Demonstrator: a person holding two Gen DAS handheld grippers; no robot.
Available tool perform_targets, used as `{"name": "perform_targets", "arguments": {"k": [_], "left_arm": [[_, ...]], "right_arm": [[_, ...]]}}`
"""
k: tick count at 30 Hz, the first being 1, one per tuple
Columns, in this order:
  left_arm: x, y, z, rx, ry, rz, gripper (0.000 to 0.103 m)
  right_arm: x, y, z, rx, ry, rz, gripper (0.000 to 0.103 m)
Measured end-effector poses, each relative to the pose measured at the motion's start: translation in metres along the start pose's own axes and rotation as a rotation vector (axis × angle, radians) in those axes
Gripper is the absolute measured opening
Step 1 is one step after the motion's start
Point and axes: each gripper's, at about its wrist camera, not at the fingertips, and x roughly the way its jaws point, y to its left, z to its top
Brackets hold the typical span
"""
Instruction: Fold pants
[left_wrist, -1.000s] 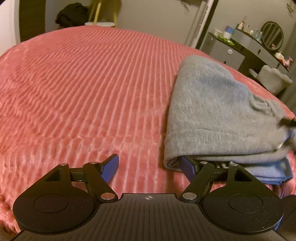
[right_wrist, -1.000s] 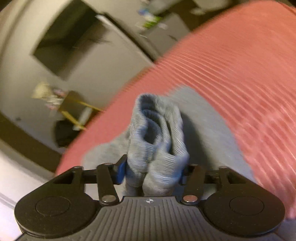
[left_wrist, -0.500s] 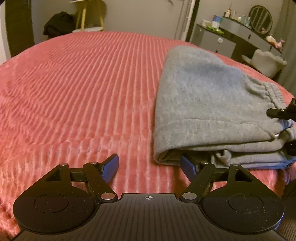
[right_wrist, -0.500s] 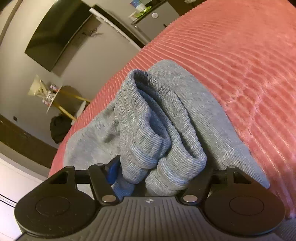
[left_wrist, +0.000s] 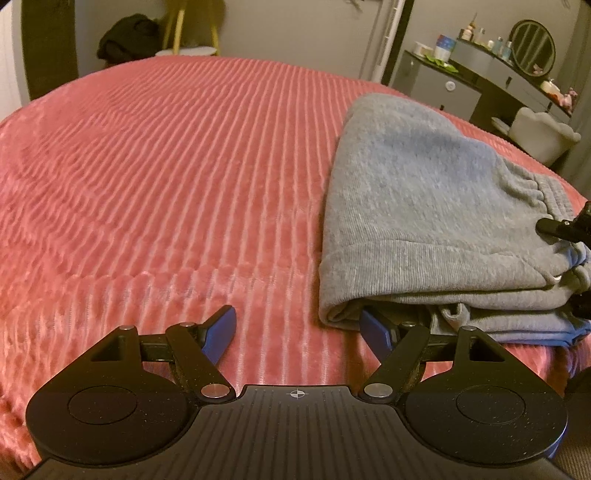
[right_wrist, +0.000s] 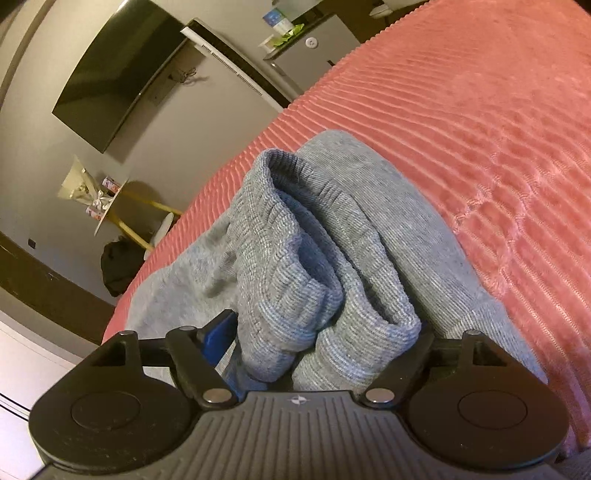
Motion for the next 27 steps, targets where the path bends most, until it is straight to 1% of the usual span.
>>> {"name": "perform_targets", "arguments": {"k": [3, 4, 7, 9, 11, 13, 15, 16, 17, 18, 19, 21, 24, 25, 27], "left_arm": [[0.0, 0.0, 0.001, 0.002, 0.0, -0.008, 0.079], [-0.001, 0.0, 0.001, 0.0, -0.004, -0.019, 0.078], [-0.006, -0.003, 0.001, 0.004, -0.028, -0.081, 0.078], [-0.009, -0.009, -0.001, 0.043, -0.043, -0.096, 0.078], [-0.008, -0.016, -0.003, 0.091, -0.046, -0.077, 0.078], [-0.004, -0.022, -0.004, 0.128, -0.035, -0.043, 0.078], [-0.001, -0.024, -0.003, 0.131, -0.027, -0.029, 0.077], [-0.002, -0.025, -0.002, 0.123, -0.021, -0.038, 0.072], [-0.005, -0.027, 0.0, 0.113, -0.017, -0.067, 0.071], [-0.01, -0.029, 0.001, 0.104, -0.021, -0.111, 0.072], [-0.016, -0.033, 0.001, 0.106, -0.038, -0.145, 0.072], [-0.024, -0.042, -0.001, 0.138, -0.065, -0.159, 0.072], [-0.028, -0.054, -0.003, 0.163, -0.072, -0.194, 0.072], [-0.027, -0.058, -0.003, 0.177, -0.077, -0.193, 0.072], [-0.02, -0.063, -0.004, 0.197, -0.083, -0.138, 0.07]], "right_arm": [[0.0, 0.008, 0.001, -0.033, 0.012, -0.029, 0.053], [-0.002, 0.011, 0.001, -0.034, 0.016, -0.026, 0.049], [-0.013, 0.024, 0.003, -0.039, -0.011, -0.001, 0.047], [-0.023, 0.035, 0.008, -0.038, -0.034, 0.035, 0.047], [-0.031, 0.048, 0.012, -0.058, -0.058, 0.06, 0.047], [-0.039, 0.06, 0.015, -0.082, -0.08, 0.086, 0.046], [-0.047, 0.068, 0.018, -0.088, -0.098, 0.115, 0.046], [-0.05, 0.07, 0.02, -0.087, -0.104, 0.128, 0.046], [-0.054, 0.072, 0.022, -0.085, -0.109, 0.139, 0.046], [-0.057, 0.073, 0.024, -0.085, -0.113, 0.145, 0.046], [-0.06, 0.074, 0.025, -0.085, -0.114, 0.149, 0.046], [-0.066, 0.075, 0.027, -0.091, -0.121, 0.163, 0.046], [-0.072, 0.079, 0.027, -0.116, -0.131, 0.167, 0.046], [-0.073, 0.08, 0.027, -0.127, -0.132, 0.168, 0.046], [-0.076, 0.082, 0.024, -0.133, -0.136, 0.178, 0.046]]}}
